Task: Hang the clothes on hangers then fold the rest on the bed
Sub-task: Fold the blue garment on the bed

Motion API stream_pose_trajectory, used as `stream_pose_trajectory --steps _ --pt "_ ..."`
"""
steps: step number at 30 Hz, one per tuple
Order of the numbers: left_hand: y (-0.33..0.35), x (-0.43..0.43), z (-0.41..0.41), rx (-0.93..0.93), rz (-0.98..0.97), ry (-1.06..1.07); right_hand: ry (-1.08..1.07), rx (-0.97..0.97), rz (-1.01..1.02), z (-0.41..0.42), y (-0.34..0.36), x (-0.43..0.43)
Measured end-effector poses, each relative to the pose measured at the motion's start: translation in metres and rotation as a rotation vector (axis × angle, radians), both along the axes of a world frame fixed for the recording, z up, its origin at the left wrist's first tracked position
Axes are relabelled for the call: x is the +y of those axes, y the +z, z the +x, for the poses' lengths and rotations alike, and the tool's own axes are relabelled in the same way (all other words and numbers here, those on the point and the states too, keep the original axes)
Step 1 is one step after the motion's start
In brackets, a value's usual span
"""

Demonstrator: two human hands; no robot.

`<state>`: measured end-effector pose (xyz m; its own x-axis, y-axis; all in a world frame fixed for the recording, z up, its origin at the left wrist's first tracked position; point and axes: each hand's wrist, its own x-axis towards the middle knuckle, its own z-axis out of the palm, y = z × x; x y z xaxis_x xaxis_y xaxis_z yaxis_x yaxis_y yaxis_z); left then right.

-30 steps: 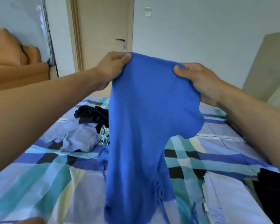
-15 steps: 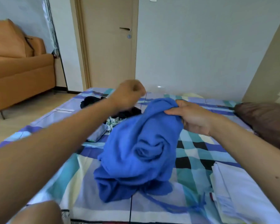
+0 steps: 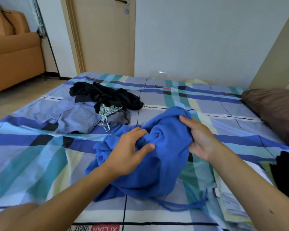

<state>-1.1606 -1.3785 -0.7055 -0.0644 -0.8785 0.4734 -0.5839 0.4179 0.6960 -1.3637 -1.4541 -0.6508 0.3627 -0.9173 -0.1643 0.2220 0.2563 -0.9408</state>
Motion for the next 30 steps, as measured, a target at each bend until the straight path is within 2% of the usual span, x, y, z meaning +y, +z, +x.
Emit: stream_pose_trajectory --steps 1,3,5,7,10,11,12,13,14,16,17,19,21,24,30 --pt "0.0 -0.003 0.0 0.119 0.109 -0.061 -0.032 0.122 -0.04 0.0 -0.005 -0.005" --pt "-0.001 -0.008 0.002 0.489 0.33 -0.201 -0.089 0.403 -0.135 -0.005 -0.016 -0.015" --pt "-0.002 -0.01 0.003 0.775 0.438 -0.2 -0.131 0.653 -0.228 -0.014 -0.031 -0.025" --pt "0.0 -0.014 0.003 0.878 0.447 -0.133 -0.145 0.849 -0.308 -0.028 -0.049 -0.033" --pt "0.004 -0.017 -0.003 0.918 0.451 -0.022 -0.085 1.143 -0.362 -0.04 -0.061 -0.035" --pt "0.004 -0.017 -0.004 0.909 0.453 0.016 -0.137 1.242 -0.41 -0.038 -0.059 -0.035" --pt "0.003 -0.017 -0.006 0.88 0.45 0.052 -0.242 1.271 -0.494 -0.035 -0.053 -0.031" --pt "0.001 -0.017 -0.007 0.841 0.438 0.082 -0.353 1.176 -0.604 -0.028 -0.044 -0.024" --pt "-0.002 -0.016 -0.008 0.794 0.42 0.104 -0.402 0.986 -0.713 -0.02 -0.033 -0.014" --pt "0.0 -0.012 -0.015 0.706 0.382 0.104 -0.264 0.647 -0.916 -0.003 -0.013 0.014" --pt "0.001 -0.01 -0.018 0.675 0.367 0.095 -0.141 0.598 -1.02 0.003 -0.008 0.027" --pt "0.005 -0.008 -0.024 0.63 0.343 0.096 0.083 0.617 -1.158 0.01 -0.011 0.043" --pt "0.005 -0.006 -0.028 0.615 0.33 0.116 0.184 0.732 -1.227 0.009 -0.021 0.043" --pt "0.004 -0.004 -0.029 0.658 0.343 0.114 0.134 0.961 -1.284 0.002 -0.031 0.035" --pt "-0.004 -0.005 -0.025 0.691 0.389 0.148 0.095 1.181 -1.259 -0.001 -0.03 0.031"
